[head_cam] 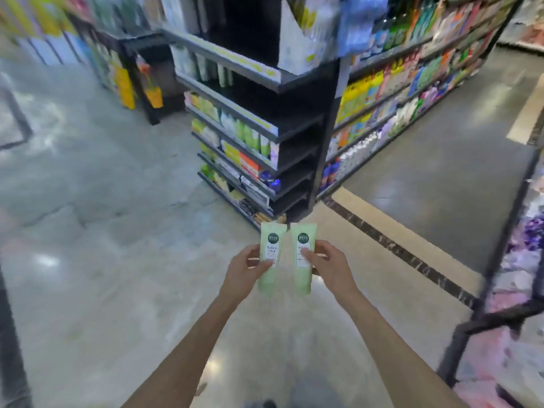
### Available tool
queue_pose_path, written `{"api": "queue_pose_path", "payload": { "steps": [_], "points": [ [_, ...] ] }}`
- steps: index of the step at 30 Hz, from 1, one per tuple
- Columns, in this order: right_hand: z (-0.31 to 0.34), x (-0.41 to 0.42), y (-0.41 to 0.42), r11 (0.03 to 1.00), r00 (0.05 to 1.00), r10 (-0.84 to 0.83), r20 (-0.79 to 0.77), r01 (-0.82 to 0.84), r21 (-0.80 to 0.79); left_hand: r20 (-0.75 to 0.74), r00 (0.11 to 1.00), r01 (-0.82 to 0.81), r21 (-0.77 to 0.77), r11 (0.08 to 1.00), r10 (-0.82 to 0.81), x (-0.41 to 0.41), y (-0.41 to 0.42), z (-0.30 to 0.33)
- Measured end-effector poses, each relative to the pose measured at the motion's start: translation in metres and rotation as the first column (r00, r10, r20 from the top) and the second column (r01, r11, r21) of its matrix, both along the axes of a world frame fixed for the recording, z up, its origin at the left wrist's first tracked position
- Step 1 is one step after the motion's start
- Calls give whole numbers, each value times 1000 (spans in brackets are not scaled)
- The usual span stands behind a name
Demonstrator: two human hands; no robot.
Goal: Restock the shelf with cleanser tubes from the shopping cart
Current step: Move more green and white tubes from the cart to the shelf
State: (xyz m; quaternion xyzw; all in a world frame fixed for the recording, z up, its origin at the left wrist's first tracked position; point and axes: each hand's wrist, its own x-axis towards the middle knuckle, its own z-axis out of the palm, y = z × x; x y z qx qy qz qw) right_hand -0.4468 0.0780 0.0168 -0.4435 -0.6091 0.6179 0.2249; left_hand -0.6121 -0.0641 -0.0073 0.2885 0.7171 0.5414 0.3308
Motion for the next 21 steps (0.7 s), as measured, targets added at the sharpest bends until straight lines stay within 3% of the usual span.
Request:
{"api": "queue_pose_path", "payload": {
  "steps": [8, 21],
  "points": [
    [-4, -187, 19, 959, 957, 283, -62, -284, -3, -18, 960, -280, -7, 960, 280, -143, -16, -5],
    [10, -471, 126, 907, 900, 420, -112, -418, 47, -33, 885, -463, 9, 886, 464, -383, 57, 28]
  ]
}}
